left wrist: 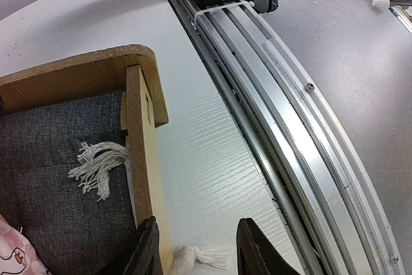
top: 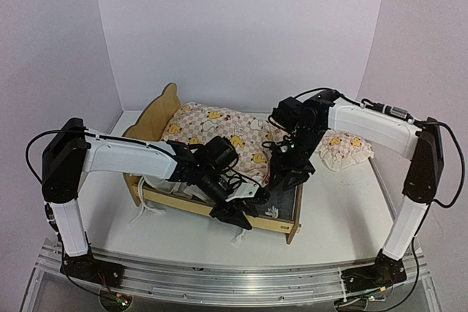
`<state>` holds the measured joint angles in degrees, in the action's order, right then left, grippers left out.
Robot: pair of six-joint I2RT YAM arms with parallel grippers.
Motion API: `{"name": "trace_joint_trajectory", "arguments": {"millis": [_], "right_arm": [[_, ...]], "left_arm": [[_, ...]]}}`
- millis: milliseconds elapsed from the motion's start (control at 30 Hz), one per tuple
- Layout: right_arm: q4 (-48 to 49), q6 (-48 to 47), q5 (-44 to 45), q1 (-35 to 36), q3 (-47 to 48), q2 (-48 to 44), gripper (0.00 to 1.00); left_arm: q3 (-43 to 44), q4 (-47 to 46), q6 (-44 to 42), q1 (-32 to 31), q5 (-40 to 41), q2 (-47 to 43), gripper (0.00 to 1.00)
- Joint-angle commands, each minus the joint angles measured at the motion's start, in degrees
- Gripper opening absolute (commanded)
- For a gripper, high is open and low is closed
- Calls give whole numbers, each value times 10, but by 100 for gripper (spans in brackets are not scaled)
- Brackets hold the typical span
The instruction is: Set up the pet bed
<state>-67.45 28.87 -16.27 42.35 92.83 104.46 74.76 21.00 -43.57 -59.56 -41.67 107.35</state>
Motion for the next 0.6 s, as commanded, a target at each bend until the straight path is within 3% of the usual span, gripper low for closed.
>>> {"name": "trace_joint_trajectory", "arguments": {"millis": [0, 133, 333, 567], "right_arm": [[-20, -22, 52, 10, -4, 74, 41], [-24, -29, 43, 29, -3, 111, 37], [-25, -41, -22, 48, 0, 129, 1], [-36, -50, -92, 57, -2, 97, 0]], "left_arm": [[36, 4, -14, 10, 17, -11, 43], [33, 2, -16, 10, 27, -12, 43], [13, -3, -28, 16, 39, -10, 42], [-16, -6, -35, 16, 51, -12, 38]]}}
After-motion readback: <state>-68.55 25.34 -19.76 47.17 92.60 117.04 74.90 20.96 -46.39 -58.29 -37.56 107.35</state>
